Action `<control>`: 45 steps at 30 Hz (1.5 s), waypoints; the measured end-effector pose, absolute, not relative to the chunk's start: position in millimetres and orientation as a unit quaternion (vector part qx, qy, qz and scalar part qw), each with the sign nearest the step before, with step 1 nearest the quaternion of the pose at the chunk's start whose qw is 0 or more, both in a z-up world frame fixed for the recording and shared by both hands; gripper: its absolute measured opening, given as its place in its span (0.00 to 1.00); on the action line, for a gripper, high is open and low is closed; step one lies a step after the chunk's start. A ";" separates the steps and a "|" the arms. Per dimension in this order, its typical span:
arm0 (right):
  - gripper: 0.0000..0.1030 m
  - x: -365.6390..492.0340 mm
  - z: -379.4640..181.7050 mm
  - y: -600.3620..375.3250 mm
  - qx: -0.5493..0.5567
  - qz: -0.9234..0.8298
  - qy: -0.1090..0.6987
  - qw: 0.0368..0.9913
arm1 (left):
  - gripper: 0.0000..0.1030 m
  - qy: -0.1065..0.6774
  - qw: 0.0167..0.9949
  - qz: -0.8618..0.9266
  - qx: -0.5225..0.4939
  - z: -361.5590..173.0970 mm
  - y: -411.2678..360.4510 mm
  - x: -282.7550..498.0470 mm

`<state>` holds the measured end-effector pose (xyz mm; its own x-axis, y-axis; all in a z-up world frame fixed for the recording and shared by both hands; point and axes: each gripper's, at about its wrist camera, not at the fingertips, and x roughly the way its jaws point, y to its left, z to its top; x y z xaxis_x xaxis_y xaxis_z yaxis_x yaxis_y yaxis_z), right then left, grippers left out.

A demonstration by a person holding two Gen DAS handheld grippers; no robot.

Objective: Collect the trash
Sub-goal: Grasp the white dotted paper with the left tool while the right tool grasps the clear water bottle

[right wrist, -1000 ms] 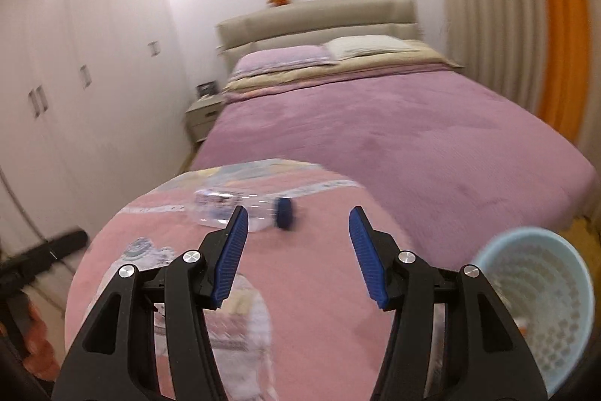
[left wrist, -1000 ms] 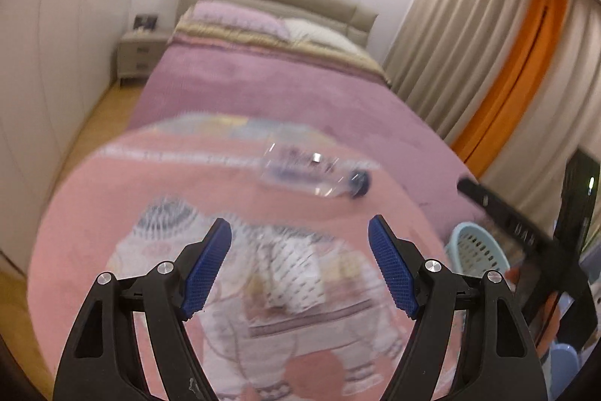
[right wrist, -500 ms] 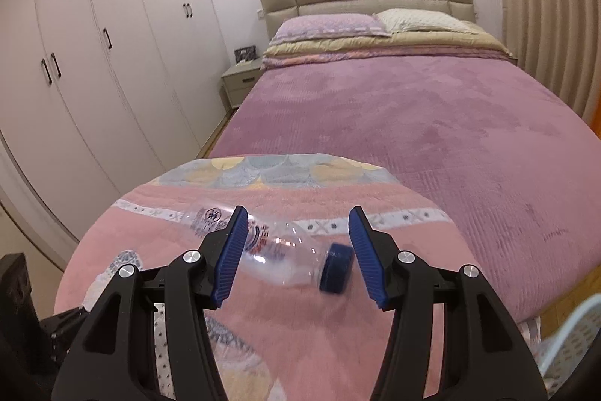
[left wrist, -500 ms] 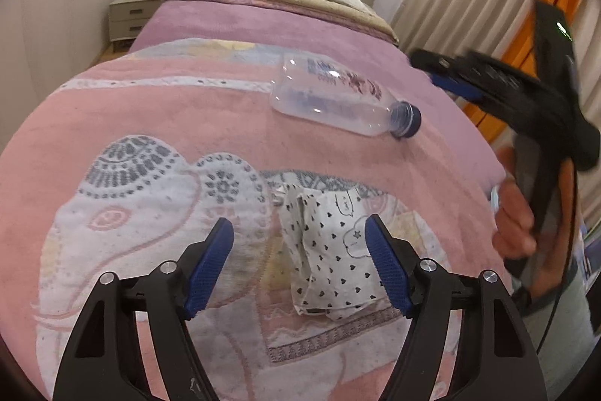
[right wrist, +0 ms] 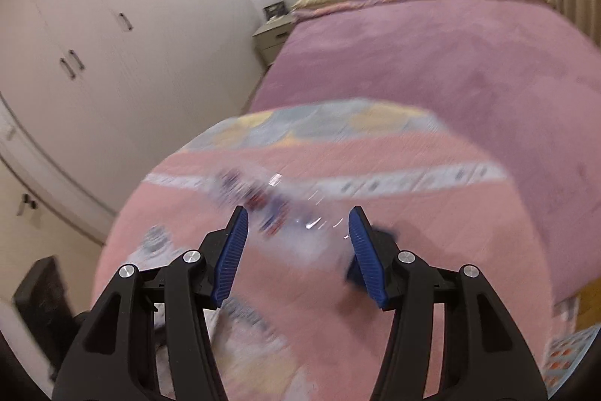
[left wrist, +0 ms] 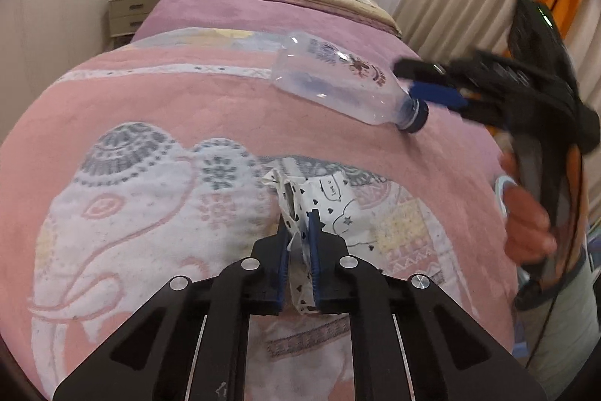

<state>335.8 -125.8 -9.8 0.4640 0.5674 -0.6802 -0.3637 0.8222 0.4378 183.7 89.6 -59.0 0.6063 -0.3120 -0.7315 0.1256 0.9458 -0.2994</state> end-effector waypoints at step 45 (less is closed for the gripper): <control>0.69 306.3 -28.0 -74.6 0.021 0.152 0.433 0.888 | 0.34 0.416 0.899 -0.093 -0.098 -68.1 113.2 171.8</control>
<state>306.3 -74.6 -28.0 0.5793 0.2894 -0.7620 -0.2523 0.9526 0.1700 171.8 113.2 -68.1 0.6369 -0.2488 -0.7297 0.0861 0.9635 -0.2534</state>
